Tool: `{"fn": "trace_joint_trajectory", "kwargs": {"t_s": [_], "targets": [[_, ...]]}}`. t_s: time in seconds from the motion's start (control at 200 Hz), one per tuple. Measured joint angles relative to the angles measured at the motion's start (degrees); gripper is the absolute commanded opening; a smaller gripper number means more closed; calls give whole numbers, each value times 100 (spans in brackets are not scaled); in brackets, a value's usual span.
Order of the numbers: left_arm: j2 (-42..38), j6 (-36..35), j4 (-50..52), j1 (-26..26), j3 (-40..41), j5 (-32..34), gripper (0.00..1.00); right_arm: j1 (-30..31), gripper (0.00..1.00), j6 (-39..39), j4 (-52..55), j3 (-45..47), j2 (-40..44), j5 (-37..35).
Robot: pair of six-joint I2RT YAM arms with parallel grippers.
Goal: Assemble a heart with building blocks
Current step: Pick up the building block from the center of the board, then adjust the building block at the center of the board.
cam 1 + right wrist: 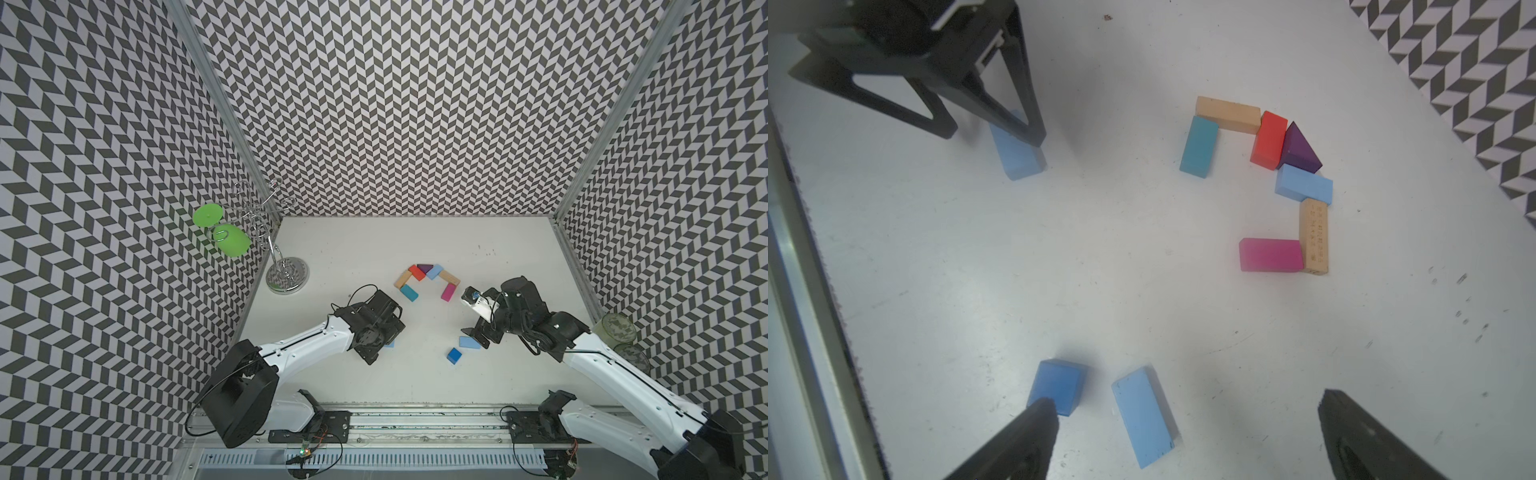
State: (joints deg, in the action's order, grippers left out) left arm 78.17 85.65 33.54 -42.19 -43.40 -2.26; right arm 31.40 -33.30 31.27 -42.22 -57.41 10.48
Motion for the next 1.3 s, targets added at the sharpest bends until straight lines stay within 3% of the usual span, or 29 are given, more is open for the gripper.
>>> {"fn": "trace_joint_trajectory", "kwargs": {"t_s": [0.115,0.305,0.506,0.721,1.081,1.227,1.302], "targets": [[168,245,-2,-70,-2,-2,98,31,96,-769,20,144,-369,-236],[457,433,-7,-96,-98,0,96,127,94,-1272,-42,721,-608,-470],[680,459,-31,-94,-219,4,90,179,93,-1392,-564,894,-863,-667],[767,472,-44,-46,-229,22,83,192,86,-1403,-1051,907,-1353,-835],[813,535,-76,157,-216,42,65,258,81,-1366,-1080,737,-2037,-745],[828,503,-149,203,-173,2,51,291,68,-1316,-1054,588,-2253,-645],[866,479,-190,219,-168,-33,43,295,54,-1266,-953,470,-2393,-546]]}}
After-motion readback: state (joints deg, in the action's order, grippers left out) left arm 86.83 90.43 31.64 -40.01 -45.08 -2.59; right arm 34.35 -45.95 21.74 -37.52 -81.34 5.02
